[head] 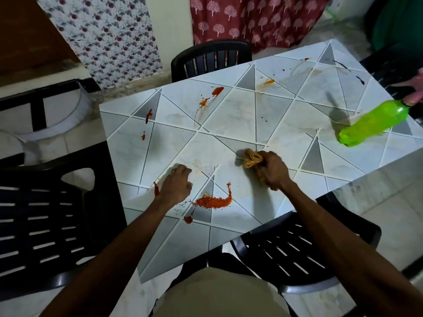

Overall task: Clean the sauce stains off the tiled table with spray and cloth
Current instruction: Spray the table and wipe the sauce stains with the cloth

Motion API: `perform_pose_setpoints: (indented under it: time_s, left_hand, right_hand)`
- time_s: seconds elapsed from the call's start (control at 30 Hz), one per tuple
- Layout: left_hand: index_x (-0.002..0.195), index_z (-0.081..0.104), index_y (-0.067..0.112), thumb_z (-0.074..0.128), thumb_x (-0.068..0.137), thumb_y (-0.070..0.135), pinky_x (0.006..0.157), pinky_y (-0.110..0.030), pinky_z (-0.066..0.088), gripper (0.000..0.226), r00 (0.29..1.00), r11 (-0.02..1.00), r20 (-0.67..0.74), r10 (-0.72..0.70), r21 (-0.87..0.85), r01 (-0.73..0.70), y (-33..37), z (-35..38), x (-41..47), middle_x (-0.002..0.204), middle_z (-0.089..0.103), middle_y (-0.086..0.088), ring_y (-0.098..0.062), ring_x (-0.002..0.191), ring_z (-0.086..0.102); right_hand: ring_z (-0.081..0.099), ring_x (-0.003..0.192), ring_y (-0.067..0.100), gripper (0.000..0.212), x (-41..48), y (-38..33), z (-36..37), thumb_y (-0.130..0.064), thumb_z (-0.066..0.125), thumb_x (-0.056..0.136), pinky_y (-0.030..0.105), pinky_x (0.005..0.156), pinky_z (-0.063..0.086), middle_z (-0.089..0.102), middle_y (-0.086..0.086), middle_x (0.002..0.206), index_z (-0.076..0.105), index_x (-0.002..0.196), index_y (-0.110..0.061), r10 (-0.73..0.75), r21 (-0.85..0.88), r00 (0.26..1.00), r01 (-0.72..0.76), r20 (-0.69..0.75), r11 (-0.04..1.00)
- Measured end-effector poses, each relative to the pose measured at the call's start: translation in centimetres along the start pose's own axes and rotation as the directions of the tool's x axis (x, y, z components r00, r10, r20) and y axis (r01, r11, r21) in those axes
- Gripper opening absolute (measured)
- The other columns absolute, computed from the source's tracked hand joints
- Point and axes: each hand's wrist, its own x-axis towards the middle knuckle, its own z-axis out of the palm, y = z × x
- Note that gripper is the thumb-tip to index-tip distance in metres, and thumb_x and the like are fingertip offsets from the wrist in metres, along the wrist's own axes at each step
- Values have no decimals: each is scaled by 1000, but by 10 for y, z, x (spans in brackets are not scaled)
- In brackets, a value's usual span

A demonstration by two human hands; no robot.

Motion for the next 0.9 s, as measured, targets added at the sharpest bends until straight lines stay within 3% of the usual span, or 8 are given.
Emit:
perform_pose_setpoints:
  time_s: [0.1, 0.17, 0.23, 0.33, 0.57, 0.67, 0.8, 0.9]
  left_hand:
    - [138, 50, 9, 62, 91, 20, 107, -39, 40, 50, 1000, 1000, -6, -5, -6, 5, 2, 2, -3, 144, 45, -11, -29, 134, 42]
    - [138, 50, 8, 61, 91, 18, 108, -39, 39, 49, 1000, 999, -12, -19, -27, 18, 4, 2, -5, 145, 45, -11, -28, 135, 41]
    - [136, 53, 8, 60, 91, 16, 106, -38, 40, 46, 999, 997, -29, -29, -66, 27, 6, 4, -6, 141, 48, -10, -27, 132, 44]
    - [132, 56, 7, 58, 91, 10, 105, -37, 43, 42, 998, 994, -54, -14, -110, 8, 8, 5, -5, 137, 52, -10, -27, 127, 48]
    - [130, 57, 7, 59, 90, 9, 104, -38, 44, 40, 998, 995, -53, -26, -95, 21, 0, 2, -6, 135, 53, -10, -27, 127, 48]
    - [128, 59, 6, 60, 88, 10, 104, -38, 44, 40, 998, 997, -56, -29, -75, 25, -6, 3, -9, 134, 54, -10, -27, 125, 50]
    - [129, 59, 8, 60, 89, 13, 102, -38, 45, 40, 998, 999, -61, -22, -28, 20, -10, 5, -15, 138, 52, -8, -27, 126, 50]
    - [128, 59, 9, 60, 89, 14, 101, -38, 45, 40, 997, 1000, -78, -26, -2, 26, -9, 6, -17, 138, 51, -7, -26, 126, 49]
  right_hand:
    - [63, 106, 44, 41, -6, -4, 26, -28, 57, 94, 37, 76, 43, 63, 22, 117, 59, 132, -12, 50, -17, 996, -49, 75, 999]
    - [60, 114, 44, 51, -15, -14, 44, -31, 51, 98, 41, 87, 46, 56, 23, 135, 48, 145, -11, 29, -17, 996, -28, 89, 999]
    - [59, 116, 44, 57, -27, -26, 58, -37, 44, 98, 43, 91, 47, 51, 21, 143, 42, 149, -12, 15, -18, 995, -13, 95, 1000]
    - [62, 113, 45, 55, -40, -43, 82, -34, 50, 100, 45, 88, 50, 49, 19, 145, 41, 150, -14, -30, -26, 991, 34, 132, 999]
    - [59, 117, 45, 56, -54, -85, 118, -34, 50, 99, 46, 92, 50, 49, 20, 145, 41, 150, -14, -155, 50, 952, 147, 263, 988]
    - [59, 116, 44, 53, -55, -91, 111, -28, 52, 96, 41, 92, 48, 57, 23, 133, 48, 145, -11, -215, 121, 927, 186, 306, 975]
    - [62, 103, 38, 54, -44, -89, 77, -32, 47, 80, 38, 83, 46, 65, 21, 111, 61, 127, -8, -210, 150, 949, 178, 237, 973]
    - [65, 102, 35, 52, -27, -89, 46, -26, 46, 70, 43, 86, 52, 70, 17, 110, 65, 116, -11, -177, 184, 972, 148, 154, 972]
